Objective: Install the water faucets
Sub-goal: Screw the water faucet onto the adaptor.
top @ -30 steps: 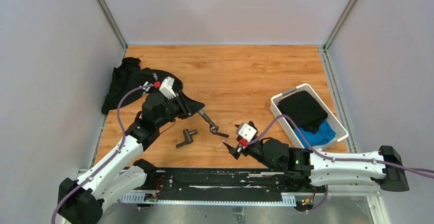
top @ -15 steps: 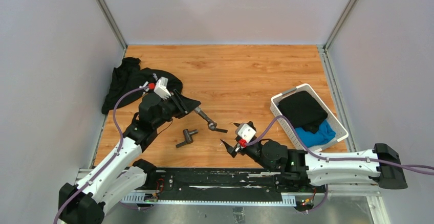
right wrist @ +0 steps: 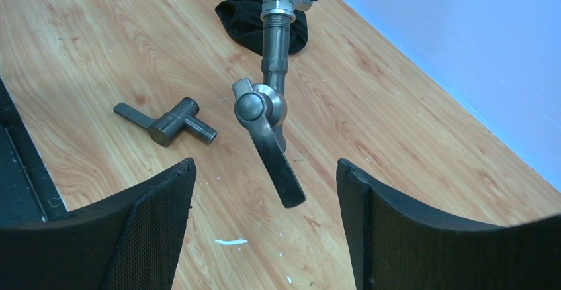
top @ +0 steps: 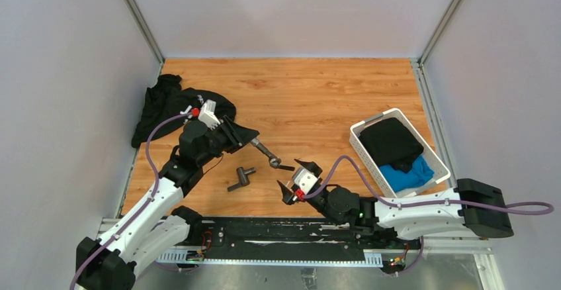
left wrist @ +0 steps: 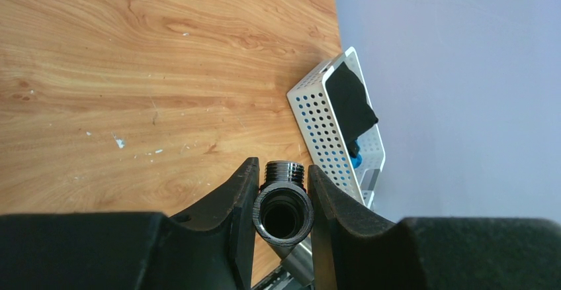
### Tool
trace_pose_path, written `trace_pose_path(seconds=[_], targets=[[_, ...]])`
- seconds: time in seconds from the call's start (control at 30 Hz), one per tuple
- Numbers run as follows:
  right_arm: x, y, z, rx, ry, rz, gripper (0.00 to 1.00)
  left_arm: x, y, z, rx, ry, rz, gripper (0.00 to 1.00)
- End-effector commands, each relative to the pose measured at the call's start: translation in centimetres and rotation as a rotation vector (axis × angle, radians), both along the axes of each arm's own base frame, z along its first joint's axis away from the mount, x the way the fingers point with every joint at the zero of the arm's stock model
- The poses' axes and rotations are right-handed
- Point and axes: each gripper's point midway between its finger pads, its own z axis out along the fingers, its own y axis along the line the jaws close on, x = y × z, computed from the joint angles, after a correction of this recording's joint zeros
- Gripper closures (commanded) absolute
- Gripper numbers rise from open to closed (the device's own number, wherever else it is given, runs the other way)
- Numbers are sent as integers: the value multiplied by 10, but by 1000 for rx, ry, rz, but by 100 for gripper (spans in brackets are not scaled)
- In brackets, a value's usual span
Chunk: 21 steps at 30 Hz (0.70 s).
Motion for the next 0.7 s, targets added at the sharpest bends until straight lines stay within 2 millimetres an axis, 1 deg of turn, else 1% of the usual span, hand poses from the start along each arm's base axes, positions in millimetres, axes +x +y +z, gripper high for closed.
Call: trace_pose_path(seconds=[0.0,0.23,0.4,0.5,0.67], targets=[[5,9,11,42,-65,-34,23,4,1,22,-53,-50,17,100],[15,26,3,-4,-110,-74,24,2,0,23,-58,-51,10,100],[23,34,0,10,-120,-91,26,0,0,23,-60,-49,5,100],[28,40,-1,15,-121,-90,30,-2,1,22,-61,-50,4,100],[37,44,2,27,-132,-111,37,-3,1,19,-61,-43,-2,100]])
